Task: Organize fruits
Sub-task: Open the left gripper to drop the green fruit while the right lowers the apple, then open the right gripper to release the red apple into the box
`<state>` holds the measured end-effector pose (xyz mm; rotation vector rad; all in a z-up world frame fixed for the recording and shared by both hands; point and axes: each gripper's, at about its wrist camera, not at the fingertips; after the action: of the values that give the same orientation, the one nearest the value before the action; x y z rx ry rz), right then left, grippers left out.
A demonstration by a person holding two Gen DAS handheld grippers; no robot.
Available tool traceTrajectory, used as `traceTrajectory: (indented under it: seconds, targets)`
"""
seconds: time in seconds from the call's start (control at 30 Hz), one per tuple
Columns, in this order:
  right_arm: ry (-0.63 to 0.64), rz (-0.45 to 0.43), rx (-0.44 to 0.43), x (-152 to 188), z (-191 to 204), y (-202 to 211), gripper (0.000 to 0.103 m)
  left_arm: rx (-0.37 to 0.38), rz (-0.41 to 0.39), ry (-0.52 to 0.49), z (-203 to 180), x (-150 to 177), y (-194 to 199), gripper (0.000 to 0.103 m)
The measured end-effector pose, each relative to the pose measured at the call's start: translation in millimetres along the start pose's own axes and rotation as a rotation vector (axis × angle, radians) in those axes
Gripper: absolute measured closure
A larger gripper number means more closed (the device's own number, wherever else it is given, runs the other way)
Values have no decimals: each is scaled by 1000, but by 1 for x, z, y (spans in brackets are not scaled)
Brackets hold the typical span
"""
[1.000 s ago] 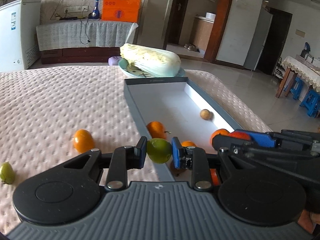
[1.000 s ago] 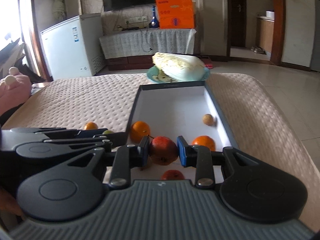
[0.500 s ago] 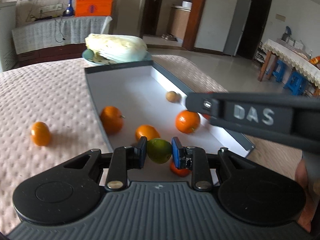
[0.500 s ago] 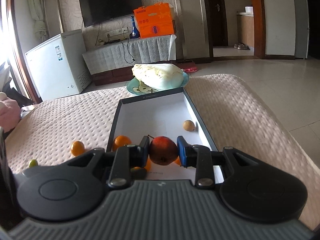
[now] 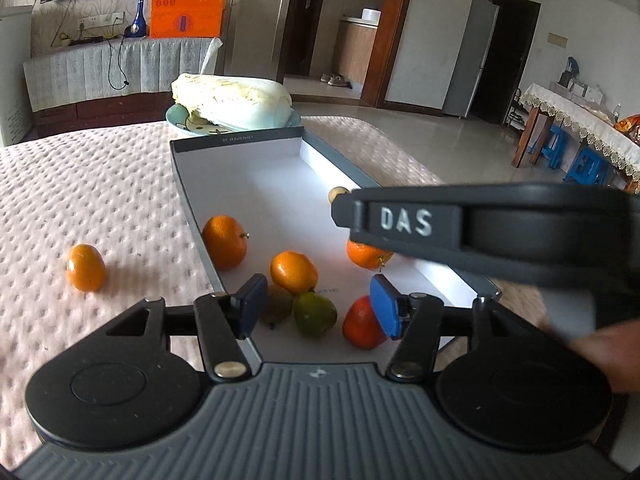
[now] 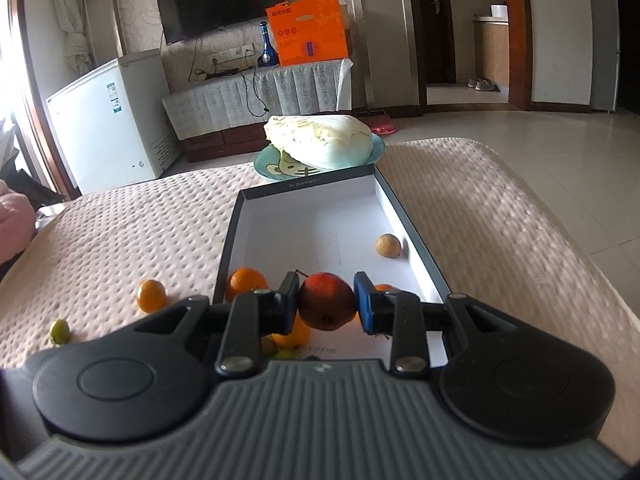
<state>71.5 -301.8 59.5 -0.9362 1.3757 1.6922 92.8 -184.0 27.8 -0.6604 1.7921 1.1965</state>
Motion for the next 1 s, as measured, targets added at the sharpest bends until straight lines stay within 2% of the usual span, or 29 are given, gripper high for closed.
traceTrajectory:
  seconds: [0.23, 0.5, 0.7, 1.0]
  targets:
    - [-31, 30, 23, 0, 3, -23, 69, -15, -52, -19, 15, -1, 26, 40]
    - [-90, 34, 48, 1, 8, -31, 69, -49, -87, 70, 56, -3, 56, 39]
    - [-100, -22, 47, -2, 23, -27, 69, -143, -99, 101, 88, -3, 76, 39]
    - [8, -16, -70, 2, 78, -33, 69, -281, -97, 160, 145, 3, 103, 39]
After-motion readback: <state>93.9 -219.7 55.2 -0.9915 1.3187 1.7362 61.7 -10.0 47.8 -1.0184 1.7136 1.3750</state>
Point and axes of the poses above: each gripper's, at about its wrist camera, not at the fingertips, and y roughly against the way its jaws point, z to its left, x to its underside, and after that the axes turned 8 degrees about -z, right-handed
